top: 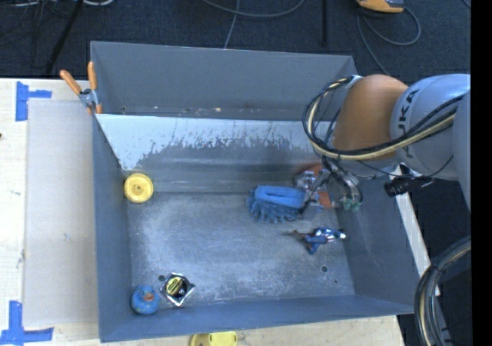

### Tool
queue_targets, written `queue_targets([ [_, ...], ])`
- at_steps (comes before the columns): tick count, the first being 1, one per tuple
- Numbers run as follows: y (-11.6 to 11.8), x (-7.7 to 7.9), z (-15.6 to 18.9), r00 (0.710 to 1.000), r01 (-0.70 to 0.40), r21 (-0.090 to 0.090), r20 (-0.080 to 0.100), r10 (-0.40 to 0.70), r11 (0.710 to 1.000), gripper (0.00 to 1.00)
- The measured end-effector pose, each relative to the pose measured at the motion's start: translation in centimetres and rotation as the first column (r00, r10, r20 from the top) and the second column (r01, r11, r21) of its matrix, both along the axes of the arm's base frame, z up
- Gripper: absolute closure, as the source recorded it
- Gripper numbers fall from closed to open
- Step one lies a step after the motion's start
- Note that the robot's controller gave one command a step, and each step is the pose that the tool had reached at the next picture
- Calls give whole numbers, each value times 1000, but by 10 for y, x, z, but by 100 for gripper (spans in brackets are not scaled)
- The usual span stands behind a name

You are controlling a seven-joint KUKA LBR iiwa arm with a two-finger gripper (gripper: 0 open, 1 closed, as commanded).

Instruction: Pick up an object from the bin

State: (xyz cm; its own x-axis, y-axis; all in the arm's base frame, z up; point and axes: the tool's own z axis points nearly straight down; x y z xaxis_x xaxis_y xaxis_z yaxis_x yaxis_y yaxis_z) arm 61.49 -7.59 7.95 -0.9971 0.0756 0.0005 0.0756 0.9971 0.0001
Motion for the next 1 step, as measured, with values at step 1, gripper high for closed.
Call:
queue_targets([
  [1,13,-8,133,998,61,0,2,-61,998,100],
])
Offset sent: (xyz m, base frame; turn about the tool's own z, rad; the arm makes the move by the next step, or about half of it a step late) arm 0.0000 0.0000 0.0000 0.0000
